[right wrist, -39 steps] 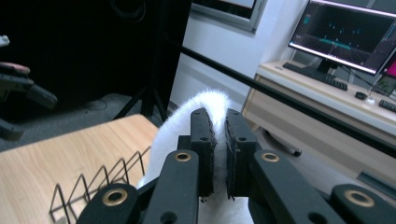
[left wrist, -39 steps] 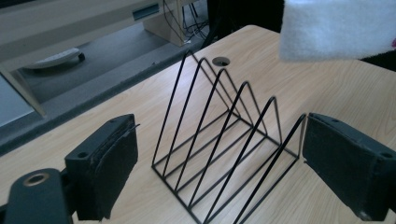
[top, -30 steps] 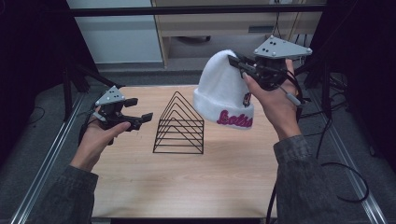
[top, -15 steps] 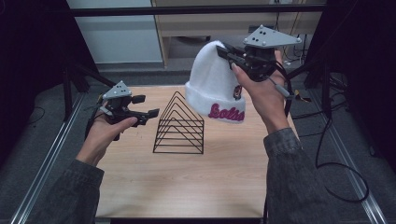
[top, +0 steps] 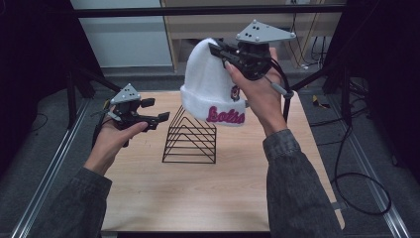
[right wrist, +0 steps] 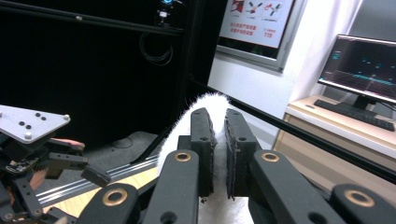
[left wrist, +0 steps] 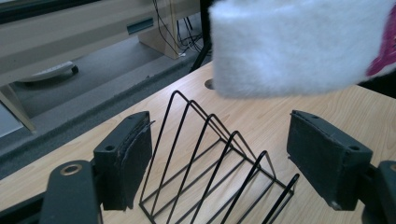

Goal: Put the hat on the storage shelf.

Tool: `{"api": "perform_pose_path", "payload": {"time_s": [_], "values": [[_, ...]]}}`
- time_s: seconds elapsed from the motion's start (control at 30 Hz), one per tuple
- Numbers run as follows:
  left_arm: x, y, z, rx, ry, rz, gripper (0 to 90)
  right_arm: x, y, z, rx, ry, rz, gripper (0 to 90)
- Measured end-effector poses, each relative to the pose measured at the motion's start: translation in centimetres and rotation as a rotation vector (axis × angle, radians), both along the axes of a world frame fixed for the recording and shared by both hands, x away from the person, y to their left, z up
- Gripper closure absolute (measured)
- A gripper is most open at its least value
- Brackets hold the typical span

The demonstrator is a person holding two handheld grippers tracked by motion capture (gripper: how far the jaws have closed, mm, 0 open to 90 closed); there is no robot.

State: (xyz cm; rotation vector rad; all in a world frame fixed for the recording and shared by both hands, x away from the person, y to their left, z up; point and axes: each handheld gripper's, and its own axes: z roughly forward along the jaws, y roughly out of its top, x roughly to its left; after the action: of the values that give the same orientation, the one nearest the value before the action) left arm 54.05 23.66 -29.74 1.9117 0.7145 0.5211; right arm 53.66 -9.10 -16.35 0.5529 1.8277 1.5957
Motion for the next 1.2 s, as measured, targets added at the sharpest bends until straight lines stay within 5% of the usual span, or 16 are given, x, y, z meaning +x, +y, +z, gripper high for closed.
{"api": "perform_pose_path", "payload": {"time_s": [0.27, 0.77, 1.03, 1.2], "values": [[0.1, -0.1, 0.4, -0.035, -0.015, -0.009, 21.9, 0.6, 2.0, 0.1, 0.004, 0.002, 0.030, 84.2], [0.4, -0.4, 0.0, -0.026, -0.010, -0.026, 17.6, 0.5, 4.0, -0.2, 0.010, 0.007, 0.088, 84.1], [1.2, -0.3, -0.4, -0.052, 0.024, -0.052, 6.8, 0.3, 5.4, -0.2, 0.008, 0.008, 0.136, 84.1], [1.4, -0.4, -0.6, -0.089, 0.058, -0.125, 8.5, 0.6, 6.0, -0.5, -0.003, 0.021, 0.162, 84.1]]}}
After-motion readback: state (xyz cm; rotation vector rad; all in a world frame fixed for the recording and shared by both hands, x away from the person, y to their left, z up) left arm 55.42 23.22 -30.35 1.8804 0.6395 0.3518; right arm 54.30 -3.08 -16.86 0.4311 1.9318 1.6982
